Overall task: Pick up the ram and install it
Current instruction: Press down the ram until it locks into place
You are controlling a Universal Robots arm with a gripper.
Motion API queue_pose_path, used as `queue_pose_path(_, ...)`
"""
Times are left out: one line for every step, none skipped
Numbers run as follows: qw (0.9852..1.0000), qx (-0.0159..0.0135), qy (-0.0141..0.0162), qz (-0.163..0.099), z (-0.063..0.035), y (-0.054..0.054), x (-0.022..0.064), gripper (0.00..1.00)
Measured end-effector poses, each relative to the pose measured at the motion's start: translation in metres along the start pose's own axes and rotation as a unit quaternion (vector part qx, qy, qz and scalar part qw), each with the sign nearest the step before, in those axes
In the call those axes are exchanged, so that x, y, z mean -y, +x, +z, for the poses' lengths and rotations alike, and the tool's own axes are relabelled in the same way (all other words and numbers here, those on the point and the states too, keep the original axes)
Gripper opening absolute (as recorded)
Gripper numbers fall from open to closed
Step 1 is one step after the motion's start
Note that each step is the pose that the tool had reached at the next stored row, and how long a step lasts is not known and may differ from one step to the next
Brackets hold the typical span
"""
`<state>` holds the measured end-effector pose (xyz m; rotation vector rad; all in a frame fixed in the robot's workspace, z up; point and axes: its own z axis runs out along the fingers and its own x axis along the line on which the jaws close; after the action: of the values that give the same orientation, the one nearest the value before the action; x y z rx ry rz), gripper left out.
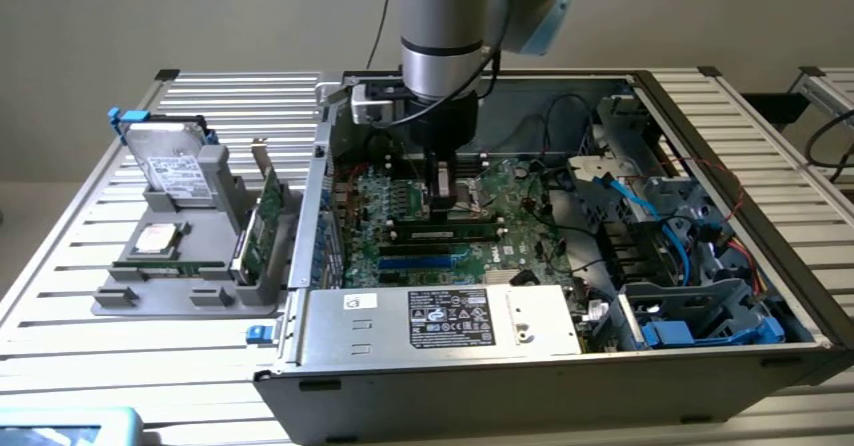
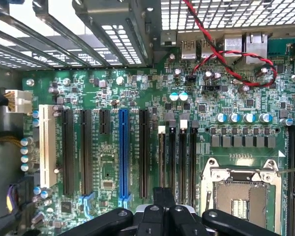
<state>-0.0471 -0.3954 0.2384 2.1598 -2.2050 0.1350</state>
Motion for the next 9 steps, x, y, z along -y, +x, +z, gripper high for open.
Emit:
queue_pose_path(1.0,0.0001,0.0,0.0,-0.0015,0.0,0.0013,0.11)
queue_pose_path(1.0,0.0,0.0,0.0,-0.0024,0.001,0.0026,0.11)
queue_pose_path(1.0,0.0,0.0,0.0,-0.0027,0.001,0.0041,0.11)
queue_pose_path(1.0,0.0001,0.0,0.0,-0.0029,0.001,0.0055,0.11)
queue_pose_path(1.0,0.0001,0.0,0.0,-0.003,0.001,0.0069,0.11)
queue_pose_path(1.0,0.0,0.0,0.0,-0.0031,0.001,0.0082,0.11)
queue_pose_path(1.0,-0.0001,-0.0001,0.0,-0.0033,0.001,0.0099,0.11)
queue_pose_path(1.0,0.0,0.0,0.0,-0.0032,0.001,0.0114,0.11)
queue_pose_path(1.0,0.0,0.0,0.0,-0.0032,0.001,0.0122,0.11)
